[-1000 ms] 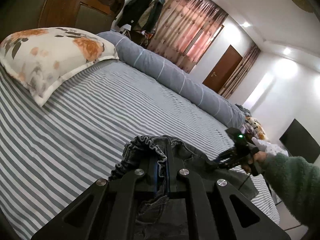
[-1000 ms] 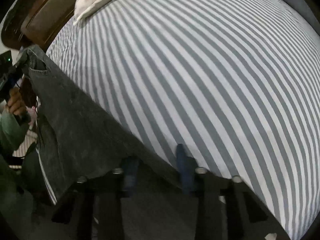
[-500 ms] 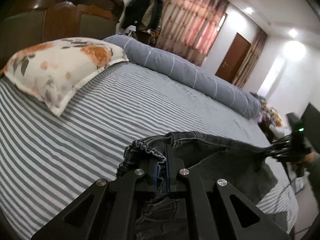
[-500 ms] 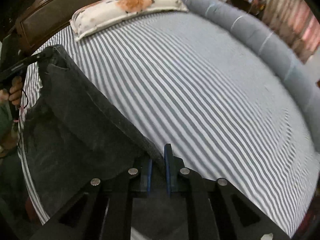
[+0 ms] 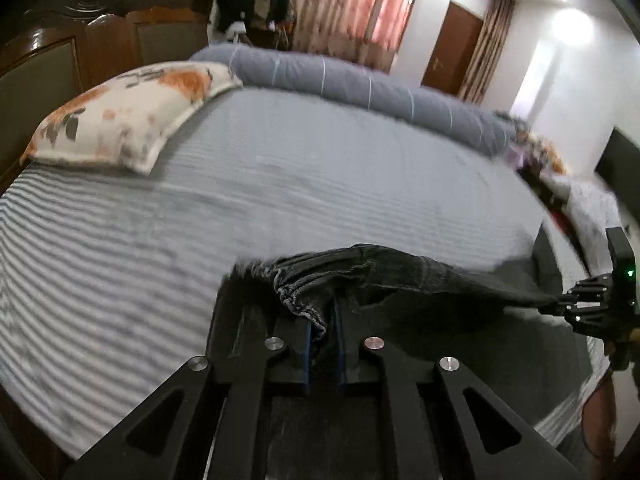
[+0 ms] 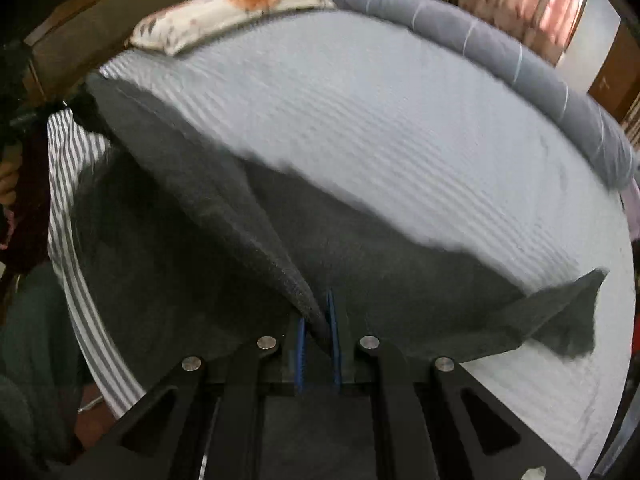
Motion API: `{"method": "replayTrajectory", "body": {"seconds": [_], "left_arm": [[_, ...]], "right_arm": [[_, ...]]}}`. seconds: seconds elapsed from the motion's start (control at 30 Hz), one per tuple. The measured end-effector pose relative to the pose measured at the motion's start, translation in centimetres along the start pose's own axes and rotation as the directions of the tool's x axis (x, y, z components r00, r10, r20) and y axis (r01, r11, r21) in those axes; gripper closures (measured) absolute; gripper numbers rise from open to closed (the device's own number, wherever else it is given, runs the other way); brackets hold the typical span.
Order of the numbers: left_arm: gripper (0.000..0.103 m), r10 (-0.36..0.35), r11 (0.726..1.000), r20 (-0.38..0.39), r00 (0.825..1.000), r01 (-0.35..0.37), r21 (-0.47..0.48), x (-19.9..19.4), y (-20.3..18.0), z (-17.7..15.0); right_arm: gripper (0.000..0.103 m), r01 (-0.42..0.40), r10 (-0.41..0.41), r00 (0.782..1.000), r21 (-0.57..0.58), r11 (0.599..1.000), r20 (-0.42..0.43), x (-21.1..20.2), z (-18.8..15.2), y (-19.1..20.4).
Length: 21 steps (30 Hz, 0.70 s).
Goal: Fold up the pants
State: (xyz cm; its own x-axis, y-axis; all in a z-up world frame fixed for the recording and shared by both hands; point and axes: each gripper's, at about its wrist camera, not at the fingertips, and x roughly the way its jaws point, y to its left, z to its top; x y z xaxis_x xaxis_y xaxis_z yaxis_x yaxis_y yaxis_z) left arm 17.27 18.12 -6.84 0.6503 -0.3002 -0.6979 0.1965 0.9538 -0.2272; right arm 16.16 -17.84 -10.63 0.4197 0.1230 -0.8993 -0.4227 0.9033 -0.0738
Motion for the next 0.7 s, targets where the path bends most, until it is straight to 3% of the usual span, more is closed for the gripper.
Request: {"method": "replayTrajectory", "body": {"seconds": [0.17, 0.27, 0.3, 0.43, 0.6, 0.7], "left_arm": [[0.080, 0.037, 0.999, -0.152, 0.988, -0.039, -0.009, 0.4, -0.2, -4.5], [0.078, 0.051, 0.997, -0.254, 0.966, -0.064, -0.042, 0.8, 0.3, -6.9], [0.078, 0.025, 0.995, -0.279, 0.960, -0.051, -0.087, 0.7, 0.6, -7.6], [0.066, -0.099, 0.964, -0.293, 0.951, 0.019, -0.264, -0.1, 2.0, -9.1], [0.058, -0.213, 0.881, -0.250, 0.944, 0.075, -0.467, -0.1, 2.5, -10.7], [0.051, -0.249, 0.851, -0.225, 0.942, 0.102, -0.515, 0.1, 2.1, -10.8]], "right_arm": [[0.094, -0.019, 0.026, 0.996, 0.081, 0.997, -0.083, 3.3, -4.6, 1.1], [0.092, 0.000, 0.009, 0.995, 0.096, 0.995, -0.095, 4.1, -5.5, 1.7], [0.090, 0.002, 0.008, 0.996, 0.117, 0.993, -0.090, 4.1, -5.5, 1.6], [0.066, -0.001, 0.010, 0.999, 0.208, 0.978, -0.044, 2.7, -6.0, 1.5], [0.061, -0.039, 0.033, 0.999, 0.339, 0.940, 0.021, 0.3, -9.4, 1.2], [0.060, -0.157, 0.131, 0.988, 0.474, 0.866, 0.087, -0.6, -12.0, 0.6]]}}
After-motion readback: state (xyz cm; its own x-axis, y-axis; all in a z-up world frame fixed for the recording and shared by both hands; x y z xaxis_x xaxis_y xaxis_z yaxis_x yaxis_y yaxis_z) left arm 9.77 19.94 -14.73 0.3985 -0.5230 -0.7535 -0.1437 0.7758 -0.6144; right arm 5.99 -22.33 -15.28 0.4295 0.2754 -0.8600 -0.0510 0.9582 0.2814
